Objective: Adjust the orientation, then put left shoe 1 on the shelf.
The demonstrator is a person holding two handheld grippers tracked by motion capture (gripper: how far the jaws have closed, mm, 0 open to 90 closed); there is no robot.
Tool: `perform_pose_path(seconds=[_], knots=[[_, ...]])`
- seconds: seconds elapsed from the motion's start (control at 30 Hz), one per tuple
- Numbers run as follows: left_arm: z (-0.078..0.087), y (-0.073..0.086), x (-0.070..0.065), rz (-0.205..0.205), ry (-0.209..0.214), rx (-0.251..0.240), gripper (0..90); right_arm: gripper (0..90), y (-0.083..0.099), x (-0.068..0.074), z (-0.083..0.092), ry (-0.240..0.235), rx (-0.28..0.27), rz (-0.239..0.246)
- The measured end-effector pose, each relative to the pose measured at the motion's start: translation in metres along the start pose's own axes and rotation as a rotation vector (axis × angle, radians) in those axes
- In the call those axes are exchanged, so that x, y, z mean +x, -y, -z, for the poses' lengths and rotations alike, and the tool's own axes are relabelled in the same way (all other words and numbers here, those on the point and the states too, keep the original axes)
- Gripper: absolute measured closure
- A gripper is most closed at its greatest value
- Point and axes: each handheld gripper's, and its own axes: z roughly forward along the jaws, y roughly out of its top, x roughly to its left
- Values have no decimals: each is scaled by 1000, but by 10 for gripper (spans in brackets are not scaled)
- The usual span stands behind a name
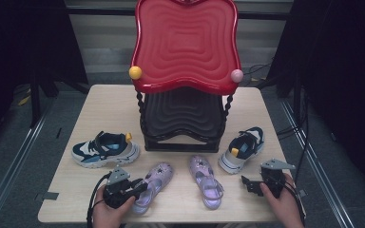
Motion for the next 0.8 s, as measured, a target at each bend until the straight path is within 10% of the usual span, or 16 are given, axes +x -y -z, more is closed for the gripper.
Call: perform_pose_path(seconds=[0.43, 0.8], knots=[[5, -10, -9, -73, -29, -14, 780, 98, 1, 1, 1, -2, -3, 4], [21, -21, -9, -15, -18, -131, 778, 98, 2, 1, 2, -3, -2, 3]])
